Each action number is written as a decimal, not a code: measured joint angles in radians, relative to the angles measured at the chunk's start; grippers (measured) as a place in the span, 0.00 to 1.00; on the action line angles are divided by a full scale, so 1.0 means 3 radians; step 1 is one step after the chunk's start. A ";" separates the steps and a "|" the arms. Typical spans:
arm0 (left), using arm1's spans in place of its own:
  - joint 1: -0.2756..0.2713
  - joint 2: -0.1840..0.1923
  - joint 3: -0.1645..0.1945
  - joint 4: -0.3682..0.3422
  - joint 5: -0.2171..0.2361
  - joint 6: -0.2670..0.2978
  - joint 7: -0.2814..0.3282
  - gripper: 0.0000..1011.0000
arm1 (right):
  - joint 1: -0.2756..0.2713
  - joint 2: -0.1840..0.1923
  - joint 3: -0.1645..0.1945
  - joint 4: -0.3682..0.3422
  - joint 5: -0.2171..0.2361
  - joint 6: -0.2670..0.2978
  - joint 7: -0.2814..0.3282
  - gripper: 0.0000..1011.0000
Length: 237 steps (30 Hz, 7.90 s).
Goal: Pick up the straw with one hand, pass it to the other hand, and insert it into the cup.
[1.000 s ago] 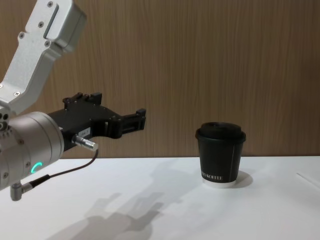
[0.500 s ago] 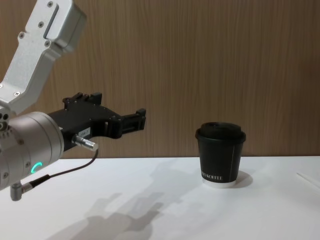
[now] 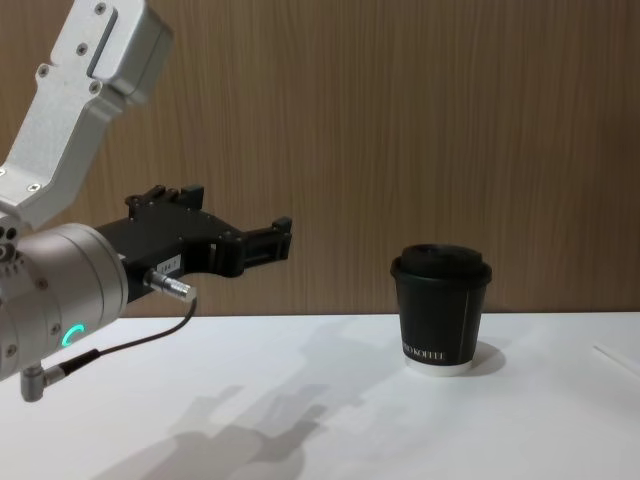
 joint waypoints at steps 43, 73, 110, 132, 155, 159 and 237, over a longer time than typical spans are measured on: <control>0.0000 0.0000 0.0000 0.0000 0.0000 0.0000 0.0000 0.99 | 0.0093 -0.0043 0.0004 0.0176 -0.0197 0.0149 0.0030 0.99; 0.0000 0.0000 0.0000 0.0000 0.0000 0.0000 0.0000 0.99 | 0.0074 -0.0054 0.0023 0.0147 -0.0262 0.0213 0.0068 0.56; 0.0000 0.0000 0.0000 0.0000 0.0000 0.0000 0.0000 0.99 | 0.0074 -0.0058 0.0026 0.0147 -0.0271 0.0211 0.0073 0.00; 0.0000 0.0000 0.0000 0.0000 0.0000 0.0000 0.0000 0.99 | 0.0194 -0.0098 0.0164 0.0182 -0.0259 -0.0384 0.0143 0.00; 0.0000 0.0000 0.0000 0.0000 0.0000 0.0000 0.0000 0.99 | 0.0432 0.0042 0.0261 -0.0033 0.0151 -0.1007 0.0694 0.00; 0.0000 0.0000 0.0000 0.0000 0.0000 0.0000 0.0000 0.99 | 0.0483 0.0066 0.0235 -0.0083 0.0265 -0.1051 0.0843 0.00; -0.0212 -0.0194 -0.0274 0.0068 -0.1599 0.0316 -0.1428 0.99 | 0.0640 0.0234 -0.0105 -0.0244 0.0830 -0.1138 0.1701 0.00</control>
